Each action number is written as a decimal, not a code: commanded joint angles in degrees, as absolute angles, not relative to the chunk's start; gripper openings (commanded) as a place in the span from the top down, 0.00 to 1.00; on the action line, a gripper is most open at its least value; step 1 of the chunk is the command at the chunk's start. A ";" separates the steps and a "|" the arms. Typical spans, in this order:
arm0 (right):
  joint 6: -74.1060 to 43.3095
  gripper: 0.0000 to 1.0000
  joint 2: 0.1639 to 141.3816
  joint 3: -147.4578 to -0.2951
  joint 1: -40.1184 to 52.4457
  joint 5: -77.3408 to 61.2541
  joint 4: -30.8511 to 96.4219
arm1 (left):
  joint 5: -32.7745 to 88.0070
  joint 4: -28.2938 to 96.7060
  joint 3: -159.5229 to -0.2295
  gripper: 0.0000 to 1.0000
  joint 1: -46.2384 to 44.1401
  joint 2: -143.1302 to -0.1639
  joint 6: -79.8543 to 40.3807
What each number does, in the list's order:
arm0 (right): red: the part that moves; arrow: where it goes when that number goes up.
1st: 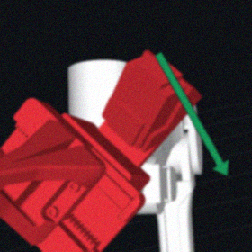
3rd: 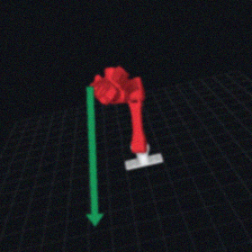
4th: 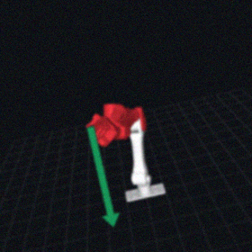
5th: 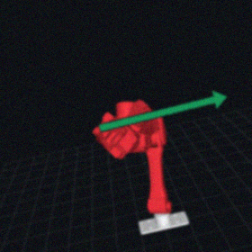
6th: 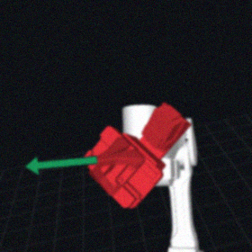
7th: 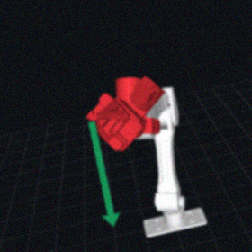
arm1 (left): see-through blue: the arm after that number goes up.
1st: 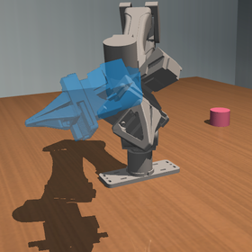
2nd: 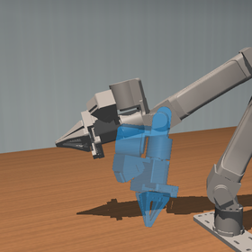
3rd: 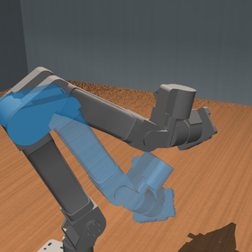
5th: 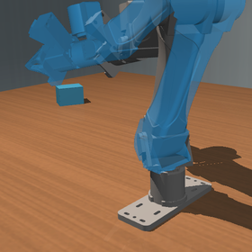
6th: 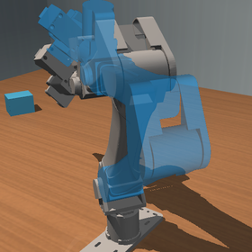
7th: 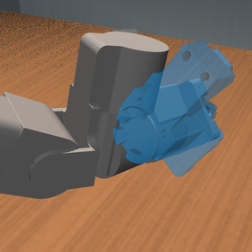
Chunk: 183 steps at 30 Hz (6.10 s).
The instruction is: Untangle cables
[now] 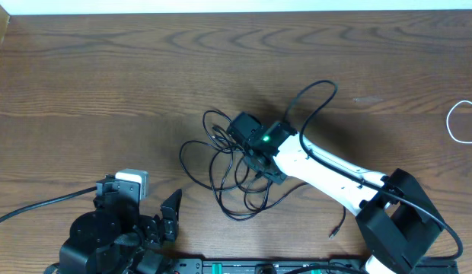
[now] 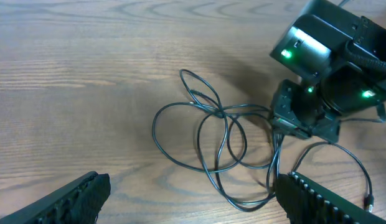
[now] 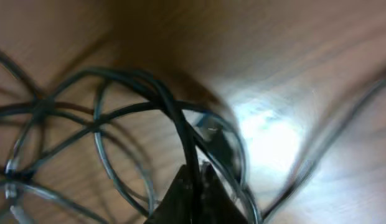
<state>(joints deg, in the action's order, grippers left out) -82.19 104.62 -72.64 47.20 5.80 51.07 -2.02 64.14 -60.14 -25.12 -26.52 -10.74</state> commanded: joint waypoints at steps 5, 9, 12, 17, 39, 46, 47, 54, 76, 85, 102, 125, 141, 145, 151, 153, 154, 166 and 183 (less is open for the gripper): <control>-50.15 0.99 104.03 -79.11 46.09 -0.51 45.69 | -2.15 64.25 -60.12 0.09 -24.82 -26.89 -11.51; -34.06 0.99 101.38 -87.96 43.42 -3.51 49.69 | -2.13 64.25 -60.12 0.10 -24.82 -26.92 -11.53; -24.05 0.99 98.83 -96.84 41.93 -3.86 54.83 | -1.23 64.23 -60.12 0.10 -24.82 -27.22 -11.49; -16.97 0.99 94.80 -107.09 41.28 -3.84 60.36 | -0.45 63.94 -60.12 0.10 -24.82 -28.93 -11.49; -15.73 0.99 72.31 -113.89 42.26 17.21 66.87 | 4.43 54.30 -60.12 0.09 -24.82 -53.12 -10.79; -27.14 0.99 67.02 -113.89 39.46 52.93 73.58 | 8.58 53.82 -60.12 0.10 -24.82 -56.84 -9.47; -27.90 0.99 66.57 -113.89 38.52 55.79 74.06 | 8.60 53.67 -60.12 0.10 -24.82 -56.84 -9.50; -31.42 0.99 65.10 -113.89 30.68 58.39 75.33 | 8.62 53.65 -60.12 0.10 -24.82 -56.07 -9.52; 12.47 0.99 77.01 -113.80 30.04 -24.08 62.52 | 38.06 53.23 -60.10 0.17 -33.12 -61.25 13.04; 0.05 0.99 69.82 -113.80 30.04 3.46 46.09 | 35.07 52.07 -60.10 0.17 -36.82 -69.78 13.08; -0.43 0.99 63.83 -114.02 30.04 6.55 32.71 | 35.11 39.46 -60.10 0.17 -42.00 -81.36 12.75; -4.29 0.99 53.69 -115.20 30.04 5.43 26.46 | 27.11 18.31 -60.12 0.16 -42.30 -92.40 -0.49; -4.23 0.99 52.34 -115.44 30.04 7.38 29.47 | 8.88 15.07 -60.10 0.16 -42.28 -98.08 -17.21; -4.25 0.99 52.34 -115.55 30.04 9.10 29.52 | 4.86 15.03 -60.10 0.72 -42.28 -98.08 -20.75; -4.23 0.99 52.34 -115.55 30.04 9.10 29.74 | -0.45 16.49 -60.12 0.92 -42.17 -98.08 -21.76; -4.21 0.99 52.34 -115.55 30.04 9.45 30.04 | -4.67 19.27 -60.10 0.92 -41.67 -98.08 -21.76; -4.23 0.99 52.34 -115.55 30.04 10.33 30.24 | -6.20 20.82 -60.10 0.93 -41.10 -98.08 -21.78; -6.15 0.99 52.34 -115.52 30.04 63.35 32.40 | -3.20 33.74 -60.12 0.93 -22.50 -98.02 -22.28; -6.22 0.99 52.36 -114.37 30.09 66.59 34.79 | -2.96 44.60 -60.12 0.92 2.42 -92.92 -11.20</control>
